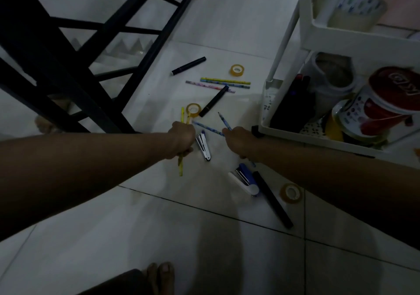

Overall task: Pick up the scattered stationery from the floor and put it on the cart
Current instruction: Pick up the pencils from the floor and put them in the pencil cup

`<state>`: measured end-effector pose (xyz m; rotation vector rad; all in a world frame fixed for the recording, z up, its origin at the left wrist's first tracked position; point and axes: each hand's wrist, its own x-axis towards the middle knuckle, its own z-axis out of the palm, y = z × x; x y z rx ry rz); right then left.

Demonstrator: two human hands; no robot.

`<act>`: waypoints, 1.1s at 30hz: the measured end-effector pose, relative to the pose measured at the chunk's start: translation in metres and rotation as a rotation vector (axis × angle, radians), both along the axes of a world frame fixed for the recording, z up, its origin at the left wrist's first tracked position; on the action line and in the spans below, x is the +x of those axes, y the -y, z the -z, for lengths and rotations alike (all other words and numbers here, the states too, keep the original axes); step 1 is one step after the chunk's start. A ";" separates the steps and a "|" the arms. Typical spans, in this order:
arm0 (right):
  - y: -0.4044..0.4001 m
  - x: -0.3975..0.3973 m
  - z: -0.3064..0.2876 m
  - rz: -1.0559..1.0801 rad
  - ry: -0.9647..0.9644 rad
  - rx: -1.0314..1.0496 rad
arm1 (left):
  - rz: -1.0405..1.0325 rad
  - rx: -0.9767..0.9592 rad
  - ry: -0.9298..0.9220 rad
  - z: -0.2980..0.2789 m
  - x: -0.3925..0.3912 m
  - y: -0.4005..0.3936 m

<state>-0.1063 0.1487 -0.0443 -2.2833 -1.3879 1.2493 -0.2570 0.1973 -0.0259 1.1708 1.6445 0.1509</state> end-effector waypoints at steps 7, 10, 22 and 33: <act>0.011 -0.013 0.004 0.136 -0.235 -0.007 | 0.023 -0.028 0.226 -0.008 0.019 0.000; 0.012 -0.016 0.000 0.189 -0.373 -0.004 | -0.079 -0.077 0.315 -0.015 0.033 -0.001; 0.022 -0.010 -0.006 0.233 -0.559 0.070 | 0.115 0.045 0.259 -0.004 0.059 -0.010; 0.023 0.007 0.001 0.171 -0.513 -0.190 | 0.274 0.185 0.179 0.000 0.062 -0.012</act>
